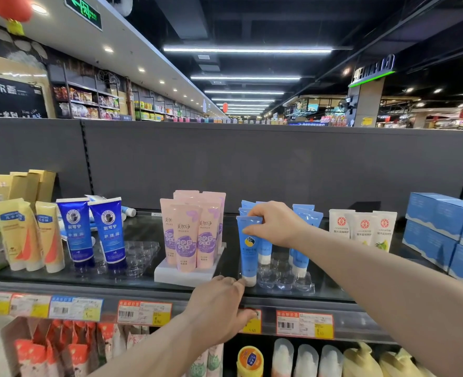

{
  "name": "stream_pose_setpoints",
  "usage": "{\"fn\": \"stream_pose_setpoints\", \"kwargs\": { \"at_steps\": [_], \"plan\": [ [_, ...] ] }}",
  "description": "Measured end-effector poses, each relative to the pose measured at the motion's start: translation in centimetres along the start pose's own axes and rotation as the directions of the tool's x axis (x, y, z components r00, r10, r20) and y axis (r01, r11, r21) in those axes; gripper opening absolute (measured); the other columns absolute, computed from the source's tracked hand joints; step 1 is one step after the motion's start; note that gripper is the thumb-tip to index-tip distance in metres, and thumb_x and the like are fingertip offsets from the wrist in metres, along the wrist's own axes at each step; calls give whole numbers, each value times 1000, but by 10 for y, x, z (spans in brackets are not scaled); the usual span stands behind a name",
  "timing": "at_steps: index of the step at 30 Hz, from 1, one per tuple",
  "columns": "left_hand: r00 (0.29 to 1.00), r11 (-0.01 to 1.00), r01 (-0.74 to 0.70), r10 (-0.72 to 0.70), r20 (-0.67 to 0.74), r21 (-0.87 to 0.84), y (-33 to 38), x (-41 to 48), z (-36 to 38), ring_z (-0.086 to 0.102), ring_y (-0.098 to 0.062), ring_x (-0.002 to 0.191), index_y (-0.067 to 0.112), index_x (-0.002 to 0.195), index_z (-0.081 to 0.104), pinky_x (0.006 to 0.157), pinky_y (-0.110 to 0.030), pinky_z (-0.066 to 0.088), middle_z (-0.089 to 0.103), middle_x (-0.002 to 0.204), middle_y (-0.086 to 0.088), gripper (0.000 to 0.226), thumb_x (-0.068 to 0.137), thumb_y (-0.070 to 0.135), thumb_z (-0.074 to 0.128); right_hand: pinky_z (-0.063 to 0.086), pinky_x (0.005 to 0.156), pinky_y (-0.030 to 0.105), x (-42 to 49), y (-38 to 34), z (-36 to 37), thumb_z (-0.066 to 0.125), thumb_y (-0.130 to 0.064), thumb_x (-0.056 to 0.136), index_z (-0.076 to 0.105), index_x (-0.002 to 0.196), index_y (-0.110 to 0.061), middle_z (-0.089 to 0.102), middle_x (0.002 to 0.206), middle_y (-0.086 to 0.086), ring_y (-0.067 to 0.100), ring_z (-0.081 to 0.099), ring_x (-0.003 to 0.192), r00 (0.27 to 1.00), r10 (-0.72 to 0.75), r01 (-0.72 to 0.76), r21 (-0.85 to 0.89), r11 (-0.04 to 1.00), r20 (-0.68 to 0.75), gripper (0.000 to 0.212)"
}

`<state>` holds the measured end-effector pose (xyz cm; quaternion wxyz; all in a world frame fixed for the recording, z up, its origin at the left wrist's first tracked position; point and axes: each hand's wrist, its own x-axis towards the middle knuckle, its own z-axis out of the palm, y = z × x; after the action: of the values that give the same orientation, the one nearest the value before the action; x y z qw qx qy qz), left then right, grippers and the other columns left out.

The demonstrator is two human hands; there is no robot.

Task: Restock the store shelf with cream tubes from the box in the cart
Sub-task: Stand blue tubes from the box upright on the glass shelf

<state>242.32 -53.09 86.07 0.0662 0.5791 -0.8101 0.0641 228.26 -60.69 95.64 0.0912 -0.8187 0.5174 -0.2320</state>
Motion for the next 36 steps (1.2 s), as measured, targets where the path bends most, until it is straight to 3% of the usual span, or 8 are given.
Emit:
{"fn": "stream_pose_setpoints", "kwargs": {
  "at_steps": [5,13,18,23,25,31,36],
  "plan": [
    [1000,1000,1,-1,3,-3,-1,2,0,47,-17,120,21,143,31,94,-33,45,54,130,0,63,91,55,42,45,72,29,-3,-1,0,62,-34,87,57,118,-20,55,104,-3,15,50,83,999,12,-16,-74,997,-49,34],
    [1000,999,-6,7,19,-54,-2,0,-1,50,-18,116,22,139,35,94,-34,46,56,124,-1,58,91,53,44,50,78,32,-5,-6,-2,64,-39,85,58,110,-22,57,105,-5,16,53,89,998,43,-48,-109,993,-47,31],
    [1000,999,-17,18,9,-45,-6,0,-11,54,-18,111,19,122,47,90,-31,45,56,119,-1,48,90,54,46,48,83,31,-18,-17,-13,59,-42,87,55,118,-22,53,108,-6,14,51,94,990,59,-78,-157,985,-125,37],
    [974,990,-137,130,-187,-20,-17,-6,-30,51,-16,104,20,122,48,82,-28,42,53,115,2,46,89,53,50,44,86,35,-50,-27,-26,50,-42,92,53,122,-21,49,123,-2,21,48,114,978,8,-98,-426,899,-209,37],
    [965,986,-167,160,-206,-17,-21,-7,-36,48,-17,107,21,124,47,84,-31,43,49,118,2,46,88,52,50,42,91,36,-67,-29,-28,50,-43,92,53,124,-21,45,128,-2,22,43,120,979,12,-119,-516,848,-205,39],
    [949,969,-248,245,-200,9,-16,-14,-45,42,-17,114,22,129,40,93,-34,44,43,125,3,53,88,54,48,20,114,44,-120,-30,-25,48,-47,91,34,143,-24,24,153,3,25,17,142,973,206,-226,-644,731,-107,58],
    [935,952,-305,298,-191,-6,2,-39,-51,39,-19,122,20,137,33,101,-37,38,41,134,0,59,89,48,52,22,114,49,-159,-41,-27,47,-51,91,23,147,-26,20,155,3,27,13,145,946,315,-285,-669,686,-79,66]
  ]
}}
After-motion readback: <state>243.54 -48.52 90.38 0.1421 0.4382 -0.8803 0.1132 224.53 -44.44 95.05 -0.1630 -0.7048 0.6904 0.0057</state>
